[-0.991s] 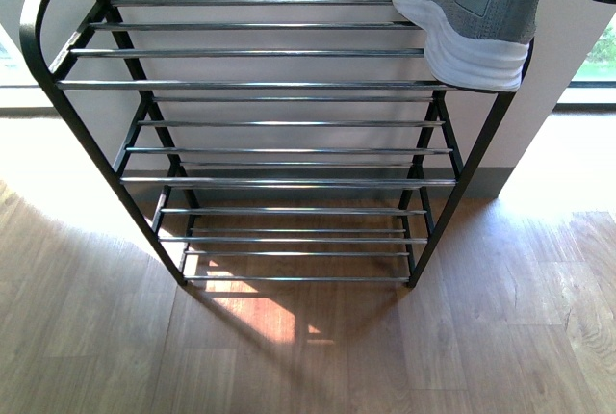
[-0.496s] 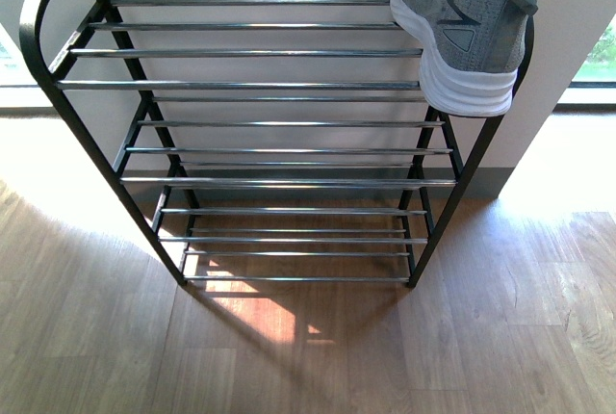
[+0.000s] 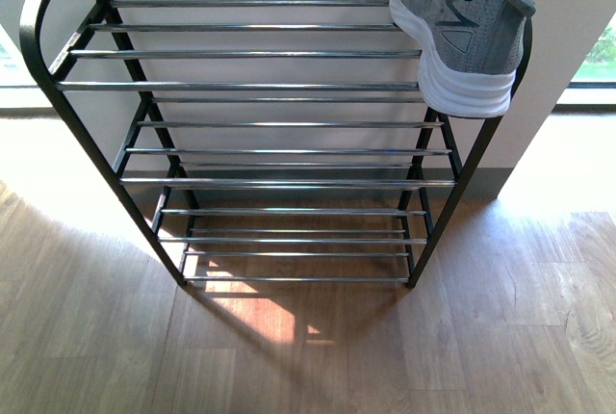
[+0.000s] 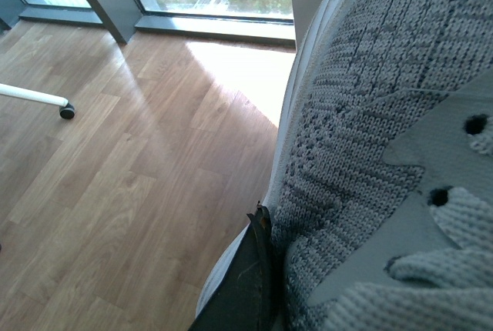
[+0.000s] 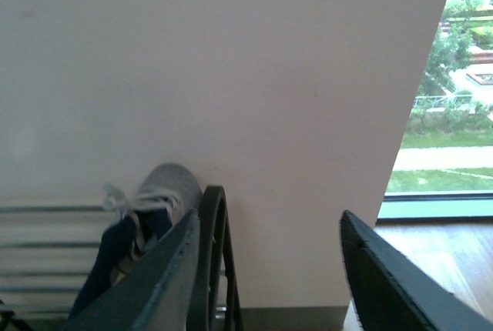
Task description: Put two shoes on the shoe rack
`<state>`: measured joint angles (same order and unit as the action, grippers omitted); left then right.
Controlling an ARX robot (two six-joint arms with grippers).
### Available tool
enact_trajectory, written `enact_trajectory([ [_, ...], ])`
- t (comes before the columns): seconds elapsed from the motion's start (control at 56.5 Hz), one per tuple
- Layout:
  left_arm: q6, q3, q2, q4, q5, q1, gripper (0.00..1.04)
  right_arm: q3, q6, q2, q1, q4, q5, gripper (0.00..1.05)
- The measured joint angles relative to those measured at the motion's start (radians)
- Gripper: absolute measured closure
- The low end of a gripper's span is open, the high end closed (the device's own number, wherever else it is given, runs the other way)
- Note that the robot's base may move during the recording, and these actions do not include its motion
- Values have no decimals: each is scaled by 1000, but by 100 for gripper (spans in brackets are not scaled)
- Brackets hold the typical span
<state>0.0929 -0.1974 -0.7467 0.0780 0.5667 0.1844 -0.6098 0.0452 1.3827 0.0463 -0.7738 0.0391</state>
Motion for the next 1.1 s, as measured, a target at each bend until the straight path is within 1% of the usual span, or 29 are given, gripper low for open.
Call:
enact_trajectory([
  [0.089,0,0,0,0,6,0,102,74,-18,-39,-19,-25,-38,64],
  [0.124,0,0,0,0,6,0,102,109,-22,-62,-31,-36,-39,71],
  [0.212,0,0,0,0,2,0,102,163,-27,-103,-47,-51,-34,83],
  [0.301,0,0,0,0,-2,0,102,233,-35,-158,-48,-67,-39,103],
  [0.478,0,0,0,0,2,0,102,345,-40,-260,-47,-73,-40,103],
  [0.744,0,0,0,0,3,0,102,443,-40,-389,-47,-45,-40,103],
  [0.885,0,0,0,0,1,0,102,480,-40,-456,-47,-13,-39,103],
  [1.098,0,0,0,0,2,0,102,539,-40,-606,-47,80,-40,103],
])
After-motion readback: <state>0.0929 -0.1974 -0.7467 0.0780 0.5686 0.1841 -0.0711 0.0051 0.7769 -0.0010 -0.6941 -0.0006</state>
